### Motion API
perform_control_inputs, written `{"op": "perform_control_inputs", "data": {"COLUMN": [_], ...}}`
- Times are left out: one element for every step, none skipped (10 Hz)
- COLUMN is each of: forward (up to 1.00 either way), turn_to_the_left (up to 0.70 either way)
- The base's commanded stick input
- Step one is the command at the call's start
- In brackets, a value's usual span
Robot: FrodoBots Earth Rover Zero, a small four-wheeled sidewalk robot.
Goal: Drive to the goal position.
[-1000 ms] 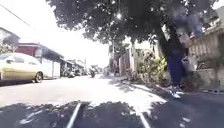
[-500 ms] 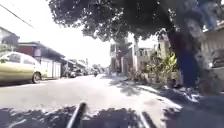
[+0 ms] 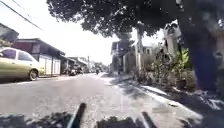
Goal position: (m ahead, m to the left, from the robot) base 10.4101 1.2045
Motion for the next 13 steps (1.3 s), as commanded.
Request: {"op": "perform_control_inputs", "data": {"forward": [0.85,0.85,0.85,0.85,0.85,0.85,0.85,0.85,0.85,0.85,0.85,0.85,0.85], "turn_to_the_left": [0.0,0.0,0.0,0.0,0.0,0.0,0.0,0.0,0.0,0.0,0.0,0.0,0.0]}}
